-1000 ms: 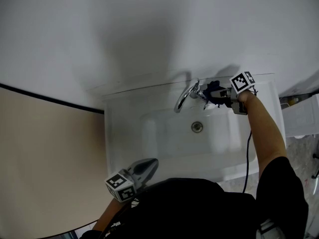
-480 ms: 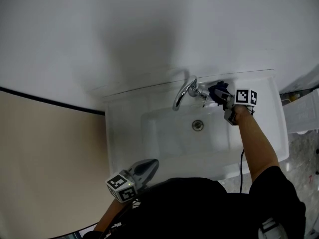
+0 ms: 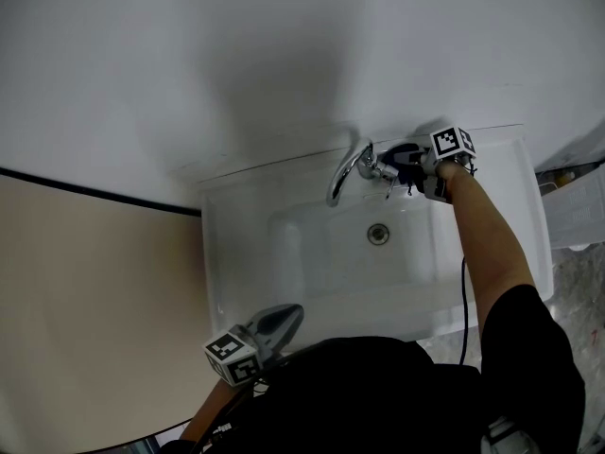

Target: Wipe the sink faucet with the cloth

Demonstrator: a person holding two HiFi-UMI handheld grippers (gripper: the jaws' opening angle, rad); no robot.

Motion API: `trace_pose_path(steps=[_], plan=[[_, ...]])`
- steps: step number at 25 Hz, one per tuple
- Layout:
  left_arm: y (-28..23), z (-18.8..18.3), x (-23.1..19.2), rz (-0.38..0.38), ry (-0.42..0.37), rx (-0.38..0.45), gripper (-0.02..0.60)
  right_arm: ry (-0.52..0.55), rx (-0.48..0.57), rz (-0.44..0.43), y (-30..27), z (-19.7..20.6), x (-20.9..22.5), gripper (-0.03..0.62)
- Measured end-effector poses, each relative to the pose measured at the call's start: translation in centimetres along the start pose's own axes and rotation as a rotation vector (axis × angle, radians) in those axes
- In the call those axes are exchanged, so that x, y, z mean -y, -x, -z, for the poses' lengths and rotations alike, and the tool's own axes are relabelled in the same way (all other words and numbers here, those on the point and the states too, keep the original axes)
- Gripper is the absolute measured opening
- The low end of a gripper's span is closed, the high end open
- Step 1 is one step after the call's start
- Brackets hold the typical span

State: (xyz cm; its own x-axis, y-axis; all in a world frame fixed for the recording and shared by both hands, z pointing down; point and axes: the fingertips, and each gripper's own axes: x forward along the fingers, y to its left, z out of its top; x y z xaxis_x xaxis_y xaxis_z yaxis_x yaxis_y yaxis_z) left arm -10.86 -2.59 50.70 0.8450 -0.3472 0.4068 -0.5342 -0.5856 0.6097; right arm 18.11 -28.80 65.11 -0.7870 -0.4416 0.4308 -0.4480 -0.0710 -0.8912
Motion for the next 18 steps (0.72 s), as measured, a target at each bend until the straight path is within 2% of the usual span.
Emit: trace_pose_path(steps=[7,12,15,18], plan=[[-0.6,0.4,0.1,-0.005,-0.012,-0.012,-0.009,0.165,-0.160,0.056,-0.6,0.4,-1.2,0.104],[-0.7,0.1,0.4,0.016,-0.012,-0.018,-0.009,0.233,-0.188,-0.002,1.2,1.7,-2.6,0.101],[-0.8,-0.2,0.3,0.015,-0.005,-0.010,-0.009,0.268,-0.181,-0.058,2.4,3.0,-4.1,0.101],[-1.1,-0.4,0.1,0.015,-0.008,-0.004,-0.009,0.302,-0.155,-0.073,3.0,5.0,-5.1,0.103]])
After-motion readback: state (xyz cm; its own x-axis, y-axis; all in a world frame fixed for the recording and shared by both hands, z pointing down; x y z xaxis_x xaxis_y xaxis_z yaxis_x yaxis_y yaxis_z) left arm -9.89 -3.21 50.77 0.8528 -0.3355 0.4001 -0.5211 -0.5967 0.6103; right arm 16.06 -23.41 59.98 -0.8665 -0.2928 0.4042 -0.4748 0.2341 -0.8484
